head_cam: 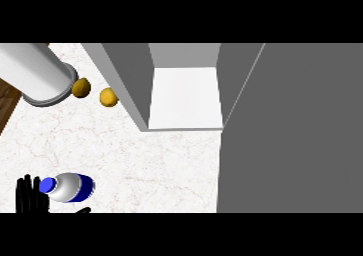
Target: Pick up the bottled water, place it into the cabinet and close the cabinet
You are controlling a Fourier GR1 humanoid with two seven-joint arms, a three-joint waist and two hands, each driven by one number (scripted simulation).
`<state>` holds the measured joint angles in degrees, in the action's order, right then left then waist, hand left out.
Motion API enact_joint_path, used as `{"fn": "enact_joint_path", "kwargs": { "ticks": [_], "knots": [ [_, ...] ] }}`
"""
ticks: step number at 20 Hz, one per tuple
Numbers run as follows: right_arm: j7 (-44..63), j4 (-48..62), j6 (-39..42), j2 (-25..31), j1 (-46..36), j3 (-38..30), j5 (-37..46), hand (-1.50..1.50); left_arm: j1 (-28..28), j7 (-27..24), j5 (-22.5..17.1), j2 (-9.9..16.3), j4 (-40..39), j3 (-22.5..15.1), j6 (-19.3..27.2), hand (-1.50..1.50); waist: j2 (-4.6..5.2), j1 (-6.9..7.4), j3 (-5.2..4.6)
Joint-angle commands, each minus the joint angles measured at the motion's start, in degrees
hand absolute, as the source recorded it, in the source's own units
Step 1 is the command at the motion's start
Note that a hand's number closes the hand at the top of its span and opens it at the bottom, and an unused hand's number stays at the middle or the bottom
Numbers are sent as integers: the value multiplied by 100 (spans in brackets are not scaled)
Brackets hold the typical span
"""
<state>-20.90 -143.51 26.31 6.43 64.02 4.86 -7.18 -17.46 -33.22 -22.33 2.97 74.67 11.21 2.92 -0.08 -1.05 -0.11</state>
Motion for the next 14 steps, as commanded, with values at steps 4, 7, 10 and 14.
{"fn": "enact_joint_path", "kwargs": {
  "ticks": [4, 7, 10, 14],
  "knots": [
    [-95, -384, 151, 90, 116, -586, -656, -150, 910, -758, 57, 92, -1553, 413, -57, -150, 4, 1, 3],
    [28, -738, 141, -122, 409, -157, -327, -150, 911, -824, 55, 138, -1743, 441, -130, -150, 2, 21, 3],
    [-31, -826, 217, 2, 426, -476, -598, -150, 1345, -1085, -153, 306, -2397, 662, -564, -150, 5, -1, -1],
    [61, -787, 240, 111, 328, -622, -680, -150, 1396, -1044, -389, 214, -2357, 565, -1150, -150, 13, 55, 2]
  ]
}}
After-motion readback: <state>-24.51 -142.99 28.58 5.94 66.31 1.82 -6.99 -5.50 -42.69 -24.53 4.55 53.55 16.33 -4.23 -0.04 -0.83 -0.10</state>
